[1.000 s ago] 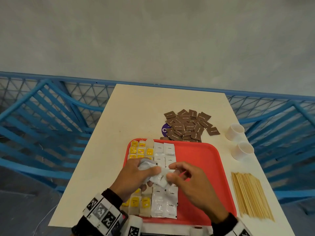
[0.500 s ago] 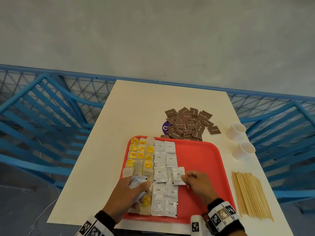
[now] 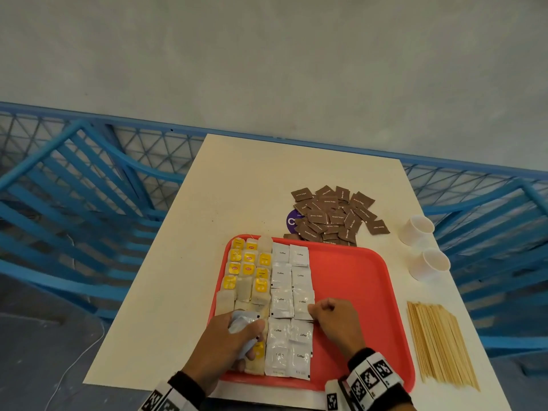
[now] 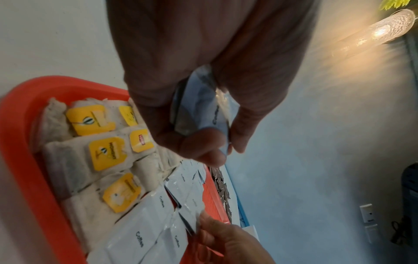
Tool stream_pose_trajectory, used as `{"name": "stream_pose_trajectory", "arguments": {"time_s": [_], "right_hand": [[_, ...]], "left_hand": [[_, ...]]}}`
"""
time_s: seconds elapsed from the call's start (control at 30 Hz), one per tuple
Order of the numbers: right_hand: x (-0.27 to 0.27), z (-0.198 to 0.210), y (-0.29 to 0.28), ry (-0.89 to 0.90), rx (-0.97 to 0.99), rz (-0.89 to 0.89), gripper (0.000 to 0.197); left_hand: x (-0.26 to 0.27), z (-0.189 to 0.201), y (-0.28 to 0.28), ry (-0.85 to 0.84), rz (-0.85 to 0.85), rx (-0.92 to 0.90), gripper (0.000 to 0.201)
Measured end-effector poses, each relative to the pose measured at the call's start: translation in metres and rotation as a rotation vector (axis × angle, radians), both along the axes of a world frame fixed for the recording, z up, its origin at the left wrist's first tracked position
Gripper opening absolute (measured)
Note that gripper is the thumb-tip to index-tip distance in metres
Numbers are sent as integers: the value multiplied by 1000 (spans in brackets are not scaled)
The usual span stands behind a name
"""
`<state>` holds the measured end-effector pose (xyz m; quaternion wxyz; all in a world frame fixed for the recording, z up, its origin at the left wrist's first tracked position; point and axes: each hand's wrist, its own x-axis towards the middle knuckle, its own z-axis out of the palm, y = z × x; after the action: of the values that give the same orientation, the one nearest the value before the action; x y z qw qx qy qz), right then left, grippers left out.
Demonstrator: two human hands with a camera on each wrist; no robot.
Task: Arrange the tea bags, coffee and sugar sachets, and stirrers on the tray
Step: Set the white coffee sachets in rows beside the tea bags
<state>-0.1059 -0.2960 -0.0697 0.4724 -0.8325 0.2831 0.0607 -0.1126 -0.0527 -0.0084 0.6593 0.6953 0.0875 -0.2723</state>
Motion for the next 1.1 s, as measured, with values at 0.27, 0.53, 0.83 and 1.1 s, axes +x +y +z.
{"name": "stream_pose_trajectory", "arguments": {"time_s": [0.27,0.53,0.83,1.1], "right_hand": [[3,21,6,-70,-167,74,12],[-24,125,47,-302,94,379,19],[-30,133,51,-354,88,238,21],[-43,133,49,-248,595,172,25]], "left_hand": [[10,21,-3,269,105,-283,47],[17,39,-26,329,112,-536,43],[7,52,-35,214,67,-542,37],[14,56,-13,-74,155,-383,45]]}}
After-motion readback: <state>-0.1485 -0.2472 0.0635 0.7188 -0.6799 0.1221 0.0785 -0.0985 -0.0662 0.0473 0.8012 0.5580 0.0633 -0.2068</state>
